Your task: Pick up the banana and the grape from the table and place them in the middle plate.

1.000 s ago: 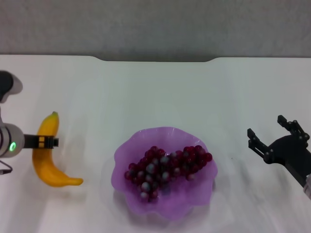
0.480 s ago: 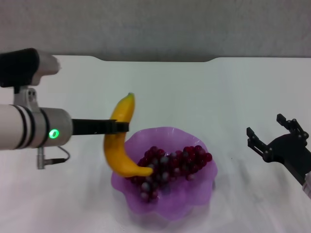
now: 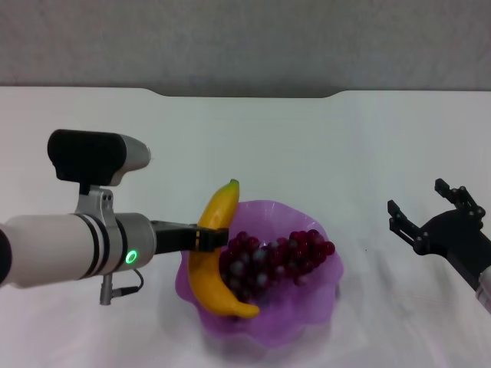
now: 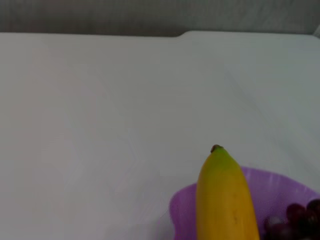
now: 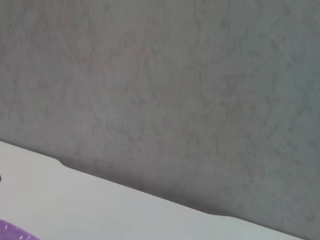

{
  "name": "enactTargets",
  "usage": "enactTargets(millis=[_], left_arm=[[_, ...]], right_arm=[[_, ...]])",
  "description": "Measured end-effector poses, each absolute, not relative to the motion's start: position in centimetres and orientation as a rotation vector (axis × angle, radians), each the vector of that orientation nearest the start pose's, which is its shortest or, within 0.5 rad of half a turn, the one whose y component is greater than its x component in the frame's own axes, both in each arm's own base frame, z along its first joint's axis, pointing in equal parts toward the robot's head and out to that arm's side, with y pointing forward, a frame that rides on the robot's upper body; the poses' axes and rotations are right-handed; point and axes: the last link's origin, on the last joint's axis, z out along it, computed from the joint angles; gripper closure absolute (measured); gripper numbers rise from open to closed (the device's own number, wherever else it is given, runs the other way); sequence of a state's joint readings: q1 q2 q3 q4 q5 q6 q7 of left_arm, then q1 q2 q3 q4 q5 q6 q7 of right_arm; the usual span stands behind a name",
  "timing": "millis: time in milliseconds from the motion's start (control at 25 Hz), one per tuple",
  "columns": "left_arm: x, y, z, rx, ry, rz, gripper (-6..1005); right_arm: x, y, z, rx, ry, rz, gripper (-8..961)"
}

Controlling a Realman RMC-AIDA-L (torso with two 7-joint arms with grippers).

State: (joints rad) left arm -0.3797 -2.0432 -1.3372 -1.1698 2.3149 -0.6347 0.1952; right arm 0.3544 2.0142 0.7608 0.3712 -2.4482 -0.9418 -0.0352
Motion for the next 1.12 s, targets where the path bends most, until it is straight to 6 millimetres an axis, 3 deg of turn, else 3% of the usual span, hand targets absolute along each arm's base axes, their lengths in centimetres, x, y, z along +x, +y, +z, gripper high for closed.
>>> enactTargets(millis=[400, 640, 800, 920, 1120], left_arm=[[-20.3, 35.4, -8.0, -2.252, -1.198, -0.199, 459], [-18.9, 35.6, -7.1, -2.261, -1.139, -0.248, 274], [-18.8, 35.8, -5.1, -2.205, -1.055, -0.286, 168], [-19.9, 36.5, -2.9, -2.106, -0.995, -0.312, 101], [-22.6, 37.4, 0.5, -1.959, -0.989, -0.339, 102]], right_arm=[[32.5, 31.7, -5.1, -1.897, 0.423, 0.473, 69], [32.6, 31.6, -5.2, -1.899, 0.426, 0.467, 69], [32.6, 31.6, -5.2, -1.9, 0.427, 0.467, 69], [32.7, 31.5, -5.2, -1.899, 0.43, 0.468, 69], [32.7, 31.6, -5.1, -1.888, 0.437, 0.471, 69]])
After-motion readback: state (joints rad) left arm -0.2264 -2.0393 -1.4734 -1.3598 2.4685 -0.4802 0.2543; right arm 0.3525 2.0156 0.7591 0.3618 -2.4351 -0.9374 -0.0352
